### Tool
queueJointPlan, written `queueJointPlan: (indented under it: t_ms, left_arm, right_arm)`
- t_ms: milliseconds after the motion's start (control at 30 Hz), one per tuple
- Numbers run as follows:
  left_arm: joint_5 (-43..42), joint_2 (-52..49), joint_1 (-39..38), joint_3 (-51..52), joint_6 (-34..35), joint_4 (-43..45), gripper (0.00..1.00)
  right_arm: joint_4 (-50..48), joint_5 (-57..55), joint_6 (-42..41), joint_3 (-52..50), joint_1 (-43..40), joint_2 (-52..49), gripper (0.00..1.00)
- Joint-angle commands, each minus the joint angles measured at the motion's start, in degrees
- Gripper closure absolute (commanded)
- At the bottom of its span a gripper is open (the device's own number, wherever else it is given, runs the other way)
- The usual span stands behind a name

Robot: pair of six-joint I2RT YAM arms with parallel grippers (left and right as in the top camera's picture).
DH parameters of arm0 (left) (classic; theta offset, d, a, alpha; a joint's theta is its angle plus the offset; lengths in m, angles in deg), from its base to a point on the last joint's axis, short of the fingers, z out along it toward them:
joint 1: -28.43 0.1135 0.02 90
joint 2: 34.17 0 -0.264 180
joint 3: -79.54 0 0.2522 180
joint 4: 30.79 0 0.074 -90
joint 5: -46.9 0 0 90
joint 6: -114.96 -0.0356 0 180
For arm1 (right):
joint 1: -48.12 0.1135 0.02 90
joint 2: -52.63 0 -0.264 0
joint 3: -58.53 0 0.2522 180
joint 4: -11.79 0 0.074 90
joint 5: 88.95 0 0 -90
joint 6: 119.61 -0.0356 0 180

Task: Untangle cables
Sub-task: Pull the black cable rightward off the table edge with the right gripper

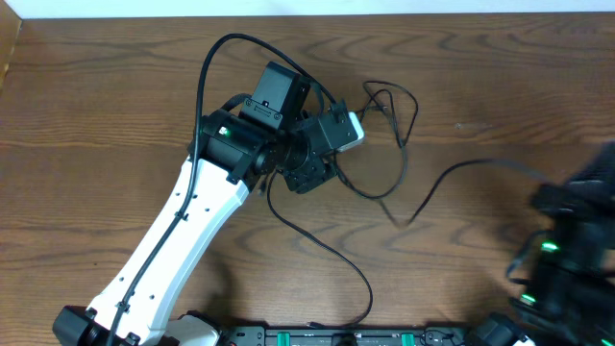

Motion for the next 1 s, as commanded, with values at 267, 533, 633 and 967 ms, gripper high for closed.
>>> queueJointPlan:
  t_ms: [267, 533, 633, 967]
  left_arm:
    - [0.33, -0.28, 0.17, 0.07, 0.42, -0.13, 0.35]
    - [0.33, -0.28, 0.17, 0.07, 0.39, -0.13, 0.35]
    - [0.33, -0.28, 0.17, 0.07, 0.39, -0.13, 0.35]
    - [0.31, -0.28, 0.17, 0.07, 0.42, -0.17, 0.36]
  right_arm:
    - [-21.66, 2.32, 37.62, 12.37, -0.35, 0.44, 0.99]
    - [-28.55, 8.41, 45.18, 24.17, -0.37, 0.44, 0.99]
    - [-27.39, 8.7, 46.12, 28.44, -0.37, 0.44, 0.99]
    - [4.0, 19.37, 48.04, 47.74, 0.83, -7.41, 0.99]
